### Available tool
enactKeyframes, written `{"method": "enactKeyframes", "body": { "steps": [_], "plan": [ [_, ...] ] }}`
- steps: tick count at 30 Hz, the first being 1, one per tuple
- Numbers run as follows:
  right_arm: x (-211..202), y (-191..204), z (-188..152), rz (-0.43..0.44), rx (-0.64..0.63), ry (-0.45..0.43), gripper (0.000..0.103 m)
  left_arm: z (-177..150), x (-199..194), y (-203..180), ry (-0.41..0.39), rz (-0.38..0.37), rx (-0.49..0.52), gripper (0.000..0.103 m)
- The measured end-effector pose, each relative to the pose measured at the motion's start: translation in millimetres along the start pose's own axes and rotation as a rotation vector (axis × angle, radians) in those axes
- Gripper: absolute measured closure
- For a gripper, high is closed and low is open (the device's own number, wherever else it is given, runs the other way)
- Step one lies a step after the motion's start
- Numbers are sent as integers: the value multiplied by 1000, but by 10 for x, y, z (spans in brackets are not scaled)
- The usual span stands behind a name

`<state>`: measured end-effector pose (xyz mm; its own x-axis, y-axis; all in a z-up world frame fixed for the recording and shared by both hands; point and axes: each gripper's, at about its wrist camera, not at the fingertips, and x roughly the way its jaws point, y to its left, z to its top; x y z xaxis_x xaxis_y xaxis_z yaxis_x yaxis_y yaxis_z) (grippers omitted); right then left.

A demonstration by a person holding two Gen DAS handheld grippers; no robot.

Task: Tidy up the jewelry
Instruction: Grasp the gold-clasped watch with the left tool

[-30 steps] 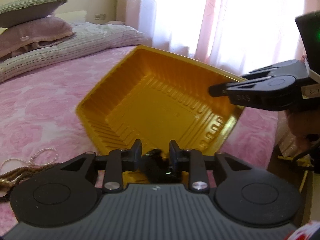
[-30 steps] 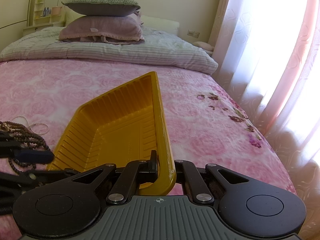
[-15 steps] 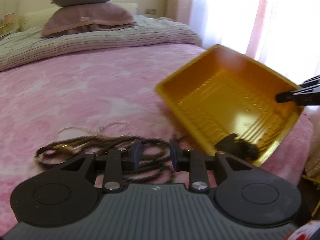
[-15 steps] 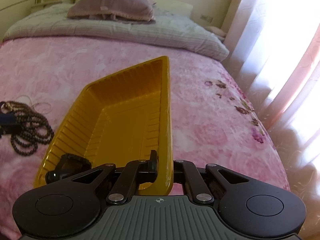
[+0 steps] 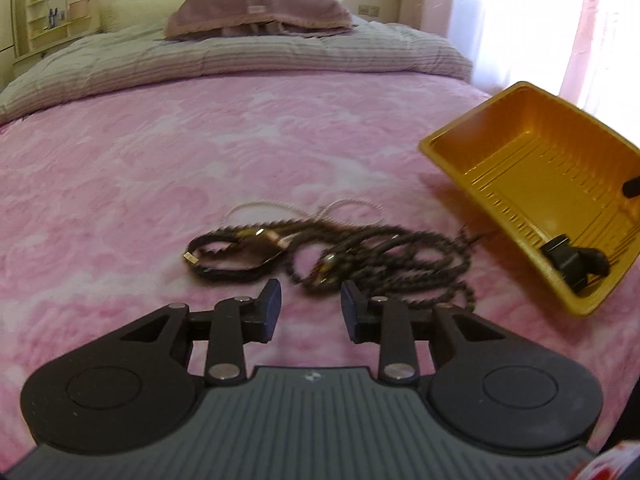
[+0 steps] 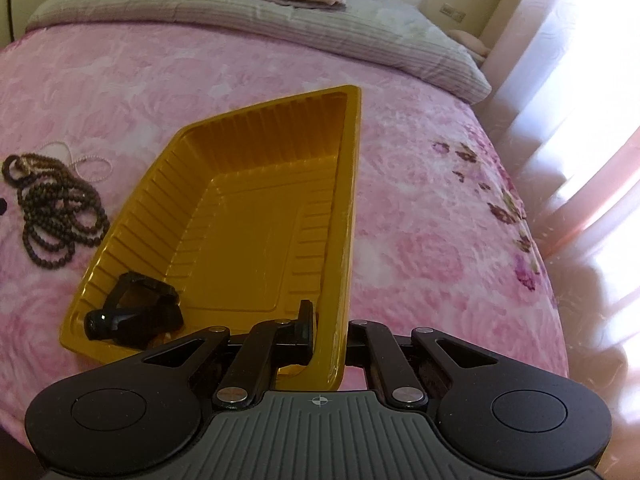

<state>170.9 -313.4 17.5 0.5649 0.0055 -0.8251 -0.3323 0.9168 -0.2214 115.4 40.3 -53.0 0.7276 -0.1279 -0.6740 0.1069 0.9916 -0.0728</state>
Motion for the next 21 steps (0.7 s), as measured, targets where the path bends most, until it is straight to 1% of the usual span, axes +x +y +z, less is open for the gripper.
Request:
{"method": "enactKeyframes", "body": {
  "steps": [3, 6, 10, 16, 19, 21],
  "plan": [
    [15, 10, 31, 0, -35, 11, 97, -39, 16, 37, 8, 2, -3, 74],
    [38, 21, 47, -3, -58, 17, 97, -39, 24, 31, 8, -18, -10, 74],
    [42, 38, 61, -6, -90, 17, 97, 18, 54, -37, 4, -54, -9, 74],
    [49, 57, 74, -10, -116, 17, 96, 115, 185, -153, 18, -82, -2, 74],
    [53, 63, 76, -11, -119, 16, 96, 151, 237, -183, 14, -90, -4, 74],
    [54, 63, 75, -11, -119, 15, 96, 171, 237, -167, 1, -82, -2, 74]
  ]
}}
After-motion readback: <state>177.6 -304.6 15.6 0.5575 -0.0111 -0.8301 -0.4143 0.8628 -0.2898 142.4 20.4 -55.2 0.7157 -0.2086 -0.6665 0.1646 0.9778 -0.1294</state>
